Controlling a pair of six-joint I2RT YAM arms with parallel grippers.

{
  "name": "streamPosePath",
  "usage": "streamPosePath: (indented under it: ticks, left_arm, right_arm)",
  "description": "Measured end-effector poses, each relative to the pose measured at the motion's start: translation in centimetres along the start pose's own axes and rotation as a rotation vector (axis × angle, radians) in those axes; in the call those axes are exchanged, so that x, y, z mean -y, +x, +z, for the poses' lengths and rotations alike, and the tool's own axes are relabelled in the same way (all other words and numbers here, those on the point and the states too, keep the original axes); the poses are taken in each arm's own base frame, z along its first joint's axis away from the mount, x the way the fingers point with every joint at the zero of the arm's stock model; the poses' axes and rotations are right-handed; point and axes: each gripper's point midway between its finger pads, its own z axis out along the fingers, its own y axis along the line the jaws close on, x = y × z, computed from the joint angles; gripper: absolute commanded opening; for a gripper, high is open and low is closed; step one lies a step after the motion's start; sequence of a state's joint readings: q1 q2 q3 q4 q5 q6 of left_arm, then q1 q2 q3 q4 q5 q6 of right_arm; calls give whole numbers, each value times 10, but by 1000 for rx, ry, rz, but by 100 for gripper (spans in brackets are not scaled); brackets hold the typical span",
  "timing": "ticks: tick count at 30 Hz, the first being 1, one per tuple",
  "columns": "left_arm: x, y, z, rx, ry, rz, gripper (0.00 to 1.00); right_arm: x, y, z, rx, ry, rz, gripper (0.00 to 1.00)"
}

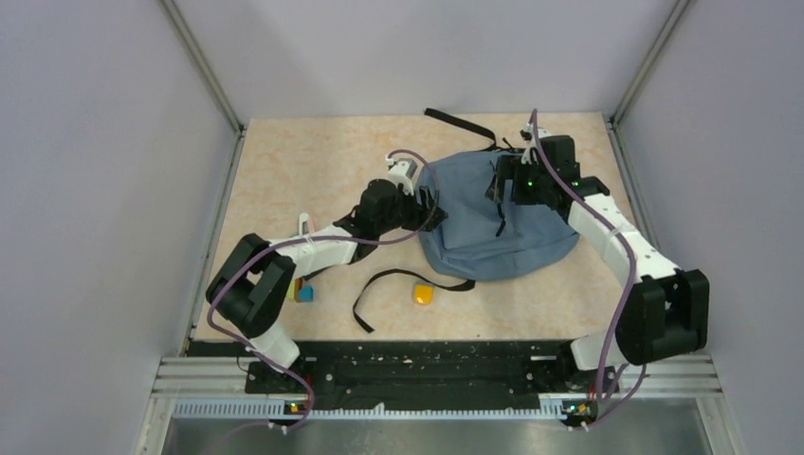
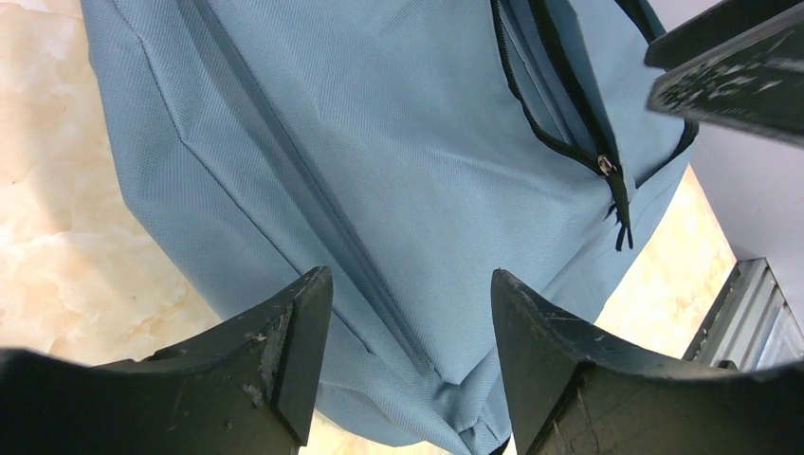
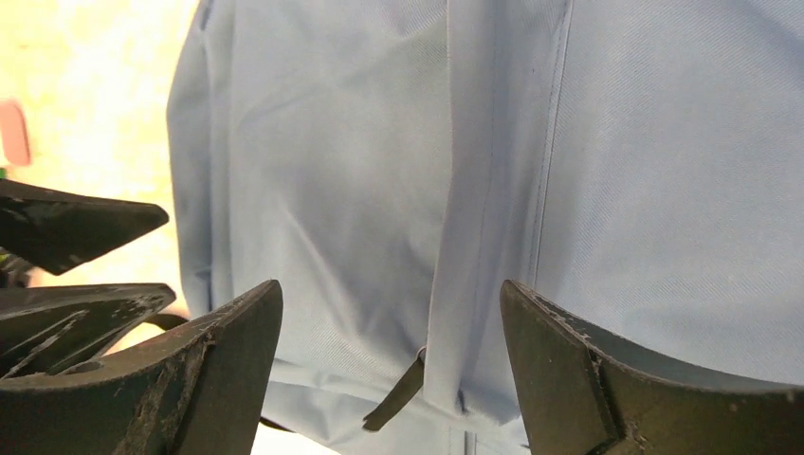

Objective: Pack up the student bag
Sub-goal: Pick up the stationery from the center of the board.

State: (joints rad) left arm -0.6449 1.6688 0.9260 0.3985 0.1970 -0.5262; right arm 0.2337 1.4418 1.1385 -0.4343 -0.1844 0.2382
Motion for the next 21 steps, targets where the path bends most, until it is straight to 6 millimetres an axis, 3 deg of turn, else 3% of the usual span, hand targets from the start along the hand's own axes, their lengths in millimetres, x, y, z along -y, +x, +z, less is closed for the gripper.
streamPosePath:
  ticks: [5, 11, 16, 21]
  left_arm:
    - [5, 11, -10, -3, 5, 16, 67]
    - [26, 65, -36, -62, -48, 95, 67]
    - [49, 95, -59, -86, -132, 115, 68]
    - [41, 121, -71, -116, -262, 92, 72]
  right_arm:
    - [-8, -12, -25, 75, -13, 0, 83]
    - [-17, 14, -50, 104, -23, 1, 84]
    - [-18, 24, -62, 128, -16, 12, 84]
    - [-17, 22, -67, 148, -8, 22, 84]
